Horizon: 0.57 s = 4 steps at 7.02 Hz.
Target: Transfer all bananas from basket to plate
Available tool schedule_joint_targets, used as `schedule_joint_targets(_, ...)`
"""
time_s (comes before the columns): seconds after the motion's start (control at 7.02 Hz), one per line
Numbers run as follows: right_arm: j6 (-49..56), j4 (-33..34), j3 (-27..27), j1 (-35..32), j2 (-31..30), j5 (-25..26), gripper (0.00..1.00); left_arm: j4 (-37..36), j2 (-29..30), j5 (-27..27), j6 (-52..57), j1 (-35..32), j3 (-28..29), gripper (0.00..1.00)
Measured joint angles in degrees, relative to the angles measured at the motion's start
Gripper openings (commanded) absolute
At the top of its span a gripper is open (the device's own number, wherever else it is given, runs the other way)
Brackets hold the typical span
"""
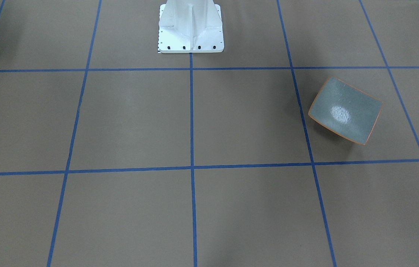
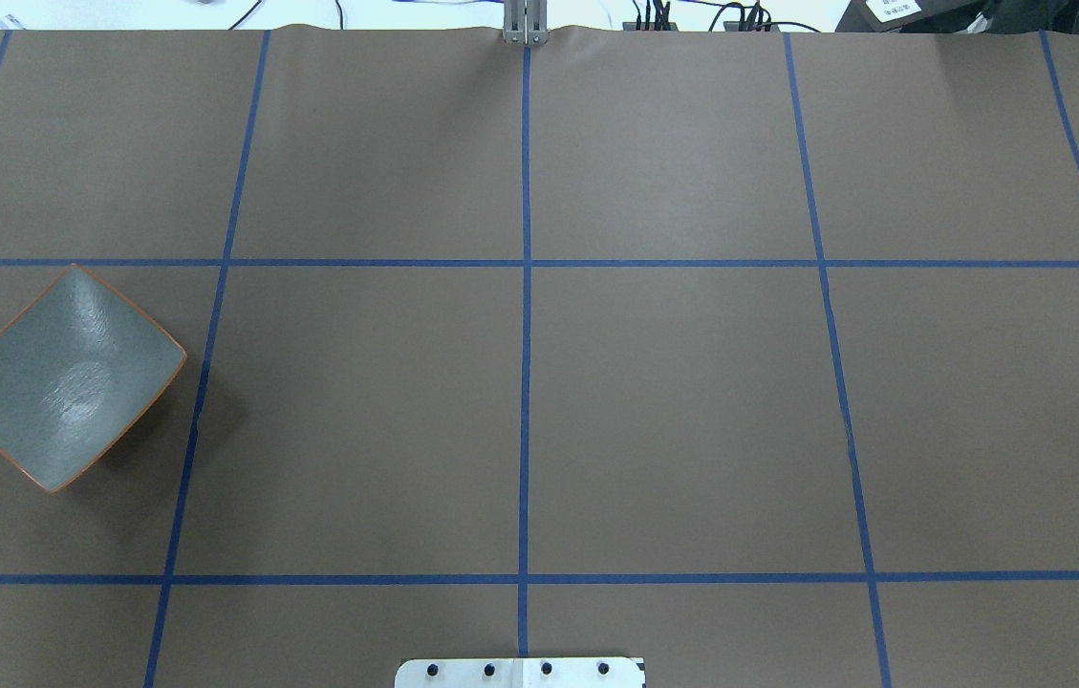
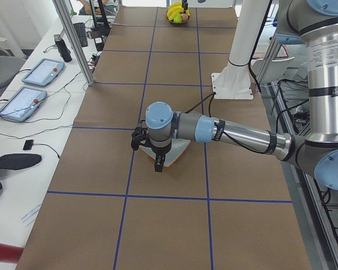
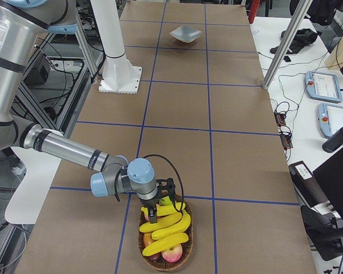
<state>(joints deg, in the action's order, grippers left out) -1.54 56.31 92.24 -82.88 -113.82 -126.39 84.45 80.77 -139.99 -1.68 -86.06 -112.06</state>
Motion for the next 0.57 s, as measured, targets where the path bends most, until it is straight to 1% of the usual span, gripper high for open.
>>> schedule_joint_targets(0.28,-0.12,-0.05,-0.36,0.0,0.03,-0.53,0.92,0.01,0.06,0.08,0.03,-0.01,0.0,1.0)
schedule_joint_targets(0.43,-0.11,-0.05,-0.45,0.0,0.04,-0.69,0.9,0.01,0.07,0.12,0.07,-0.02,0.0,1.0)
schedule_joint_targets(0.57,-0.09,-0.05,-0.51,0.0,0.03,-0.75,0.81,0.01,0.08,0.14,0.09,-0.04,0.0,1.0)
